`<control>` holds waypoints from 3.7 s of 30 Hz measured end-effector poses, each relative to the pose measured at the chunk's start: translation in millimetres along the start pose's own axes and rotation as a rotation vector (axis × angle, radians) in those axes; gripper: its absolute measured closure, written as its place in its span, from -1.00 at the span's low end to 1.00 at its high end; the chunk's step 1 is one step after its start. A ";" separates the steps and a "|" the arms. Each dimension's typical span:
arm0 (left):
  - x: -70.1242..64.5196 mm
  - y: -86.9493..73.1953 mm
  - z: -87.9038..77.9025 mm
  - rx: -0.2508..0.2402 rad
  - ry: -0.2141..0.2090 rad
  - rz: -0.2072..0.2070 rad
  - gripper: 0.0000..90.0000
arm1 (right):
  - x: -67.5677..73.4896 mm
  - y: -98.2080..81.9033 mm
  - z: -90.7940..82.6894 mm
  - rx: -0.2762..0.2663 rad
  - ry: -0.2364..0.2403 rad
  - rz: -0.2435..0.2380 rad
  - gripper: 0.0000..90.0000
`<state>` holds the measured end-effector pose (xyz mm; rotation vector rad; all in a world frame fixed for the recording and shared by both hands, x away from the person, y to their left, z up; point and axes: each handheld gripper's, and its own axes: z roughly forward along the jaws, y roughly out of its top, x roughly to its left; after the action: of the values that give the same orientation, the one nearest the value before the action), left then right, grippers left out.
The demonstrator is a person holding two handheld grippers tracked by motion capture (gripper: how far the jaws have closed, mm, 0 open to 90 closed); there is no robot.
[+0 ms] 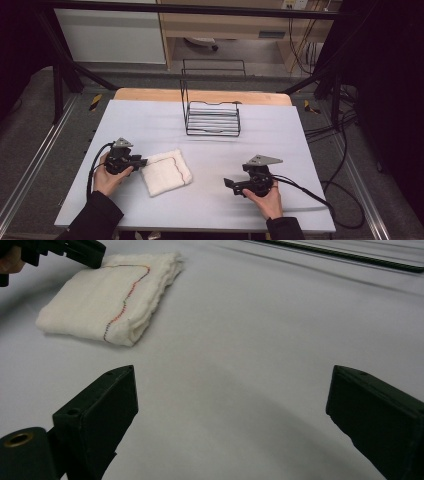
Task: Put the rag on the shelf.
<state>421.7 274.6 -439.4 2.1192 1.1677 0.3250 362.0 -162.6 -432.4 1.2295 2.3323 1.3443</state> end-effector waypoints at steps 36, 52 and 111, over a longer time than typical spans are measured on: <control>-8.4 2.8 2.5 0.035 0.002 0.043 0.84 | 84.1 27.3 105.7 0.131 0.005 0.048 0.53; -10.9 -1.2 -13.2 0.018 -0.029 -0.043 0.88 | 75.4 44.4 101.8 0.151 0.056 0.066 0.86; -38.1 51.5 56.0 0.041 -0.129 0.046 0.72 | 53.7 31.2 94.0 0.054 -0.057 0.020 -0.15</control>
<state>462.2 199.7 -441.9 2.1715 1.0613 0.1837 393.9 -55.9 -449.4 1.2919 2.3382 1.2428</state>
